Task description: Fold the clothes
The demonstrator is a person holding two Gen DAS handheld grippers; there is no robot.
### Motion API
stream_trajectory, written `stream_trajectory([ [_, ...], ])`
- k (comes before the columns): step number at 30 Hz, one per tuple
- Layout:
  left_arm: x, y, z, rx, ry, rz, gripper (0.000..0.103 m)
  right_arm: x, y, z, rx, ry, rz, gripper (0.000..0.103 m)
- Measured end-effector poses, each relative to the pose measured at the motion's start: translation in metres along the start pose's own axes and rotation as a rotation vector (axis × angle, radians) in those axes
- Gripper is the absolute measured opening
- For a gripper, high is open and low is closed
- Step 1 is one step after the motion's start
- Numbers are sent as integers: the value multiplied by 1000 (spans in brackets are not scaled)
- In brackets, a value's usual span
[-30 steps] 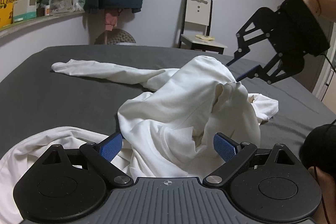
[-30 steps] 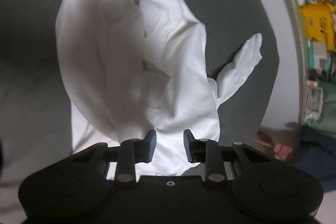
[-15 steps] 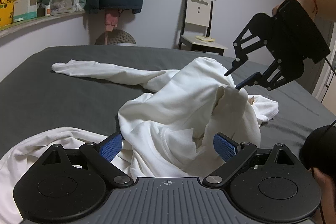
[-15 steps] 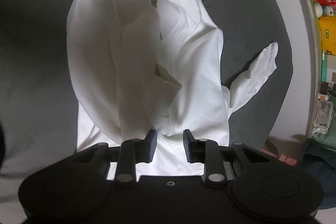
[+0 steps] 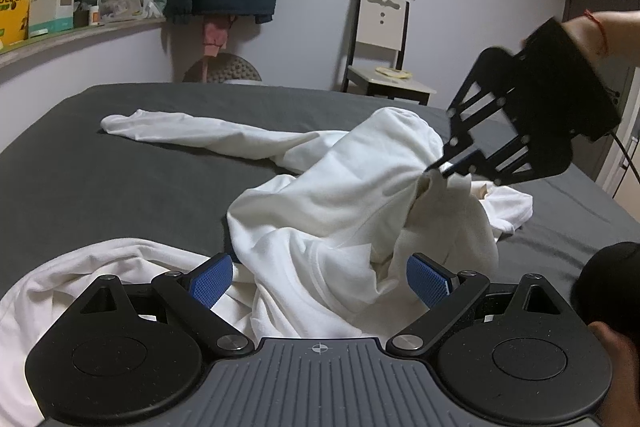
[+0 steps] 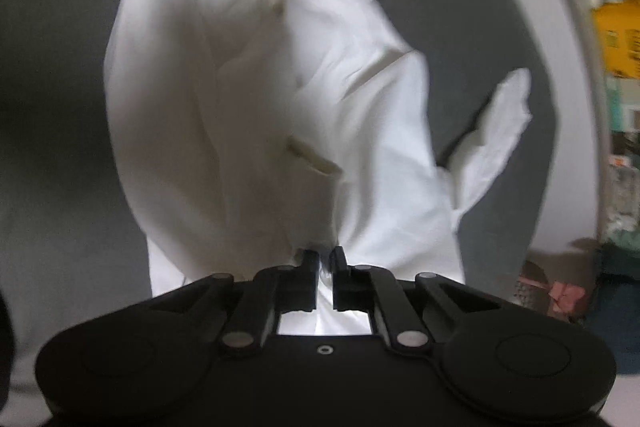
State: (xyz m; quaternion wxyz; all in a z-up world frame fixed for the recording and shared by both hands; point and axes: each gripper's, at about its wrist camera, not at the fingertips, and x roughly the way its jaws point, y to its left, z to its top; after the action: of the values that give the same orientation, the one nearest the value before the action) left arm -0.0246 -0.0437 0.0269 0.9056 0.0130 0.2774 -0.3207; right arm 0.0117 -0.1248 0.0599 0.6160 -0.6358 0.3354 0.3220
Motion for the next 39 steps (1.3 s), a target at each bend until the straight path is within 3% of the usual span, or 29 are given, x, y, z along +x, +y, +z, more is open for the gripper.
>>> stream_trajectory([
  [5, -12, -9, 1, 51, -56, -23, 95, -62, -9, -18, 268, -153, -234, 4],
  [9, -36, -51, -4, 291, -141, -38, 95, -123, -12, -38, 536, -276, -493, 1],
  [11, -41, -78, -11, 448, -139, -20, 101, -145, -11, -51, 669, -314, -551, 1],
  [12, -39, -89, -15, 509, -121, -2, 103, -151, -10, -55, 700, -313, -541, 1],
  [14, -33, -106, -22, 618, -75, 38, 103, -146, -2, -53, 651, -268, -461, 1],
  [15, -30, -113, -25, 659, -50, 46, 103, -138, 6, -47, 579, -238, -438, 8],
  [19, -20, -125, -22, 733, 70, 47, 103, -101, 37, -25, 319, -149, -337, 18],
  [22, -22, -113, -12, 691, 147, 80, 103, -68, 57, -13, 48, -83, -362, 25],
  [24, -26, -100, -2, 603, 162, 89, 103, -50, 61, -13, -98, -36, -395, 26],
  [26, -28, -84, 8, 494, 165, 106, 102, -42, 59, -13, -134, -29, -384, 26],
  [29, -25, -70, 9, 432, 167, 133, 99, -34, 55, -12, -153, -34, -350, 30],
  [32, -12, -75, -2, 498, 211, 144, 89, -26, 50, -11, -172, -38, -317, 33],
  [34, -3, -79, -8, 532, 252, 153, 58, -21, 47, -10, -184, -41, -294, 33],
  [39, 7, -87, -14, 562, 291, 118, 56, -14, 44, -4, -225, -54, -279, 35],
])
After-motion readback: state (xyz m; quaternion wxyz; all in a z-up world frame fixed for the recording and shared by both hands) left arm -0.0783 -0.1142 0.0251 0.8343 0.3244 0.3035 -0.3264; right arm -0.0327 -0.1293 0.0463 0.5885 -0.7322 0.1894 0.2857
